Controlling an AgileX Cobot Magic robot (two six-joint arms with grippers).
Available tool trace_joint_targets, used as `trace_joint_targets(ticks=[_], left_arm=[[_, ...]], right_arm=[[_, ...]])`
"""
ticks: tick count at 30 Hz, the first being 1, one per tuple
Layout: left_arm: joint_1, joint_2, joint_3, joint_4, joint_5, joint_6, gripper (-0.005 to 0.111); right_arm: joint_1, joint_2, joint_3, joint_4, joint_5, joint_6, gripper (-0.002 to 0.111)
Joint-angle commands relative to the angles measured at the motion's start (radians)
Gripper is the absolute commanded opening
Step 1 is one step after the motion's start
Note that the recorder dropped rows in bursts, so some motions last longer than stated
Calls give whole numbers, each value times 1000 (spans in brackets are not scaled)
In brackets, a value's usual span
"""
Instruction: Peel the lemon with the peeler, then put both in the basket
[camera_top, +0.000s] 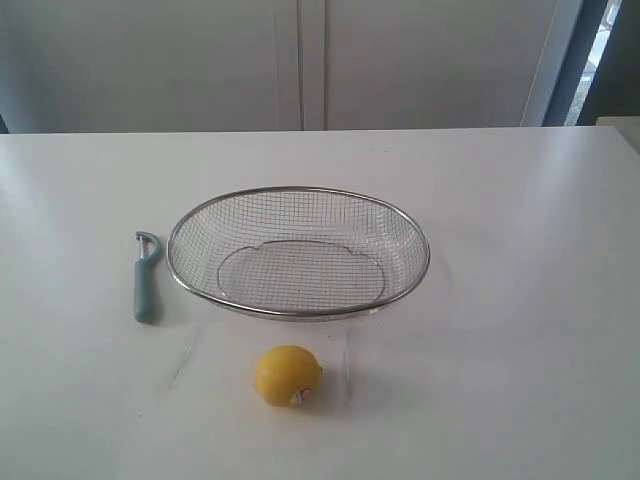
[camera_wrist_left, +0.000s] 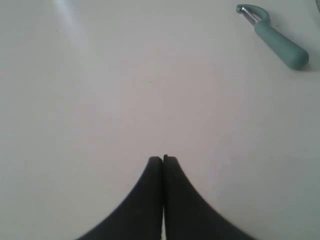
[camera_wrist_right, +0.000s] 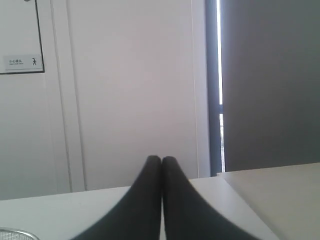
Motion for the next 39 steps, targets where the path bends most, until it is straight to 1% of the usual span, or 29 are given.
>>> trace_joint_targets(ticks=[1, 5, 9, 22, 27, 29, 32, 35, 39], left_arm=[[2, -4, 9, 3, 7, -2, 0], [2, -4, 9, 3, 7, -2, 0], [2, -4, 9, 3, 7, -2, 0], [2, -4, 9, 3, 7, -2, 0], [2, -4, 9, 3, 7, -2, 0], [2, -4, 9, 3, 7, -2, 0], [2, -4, 9, 3, 7, -2, 0], [2, -4, 9, 3, 7, -2, 0], [2, -4, 9, 3, 7, -2, 0]], right_arm=[[-2, -5, 6, 0, -50, 1, 0], [-2, -5, 6, 0, -57, 1, 0], [-2, -5, 4, 0, 19, -1, 0], [-2, -1, -202, 0, 269, -7, 0], [-2, 118, -334, 0, 402, -7, 0], [-2, 209, -429, 0, 514, -7, 0], [-2, 302, -523, 0, 617, -7, 0], [-2, 358, -574, 0, 612, -7, 0], [-2, 361, -574, 0, 606, -7, 0]])
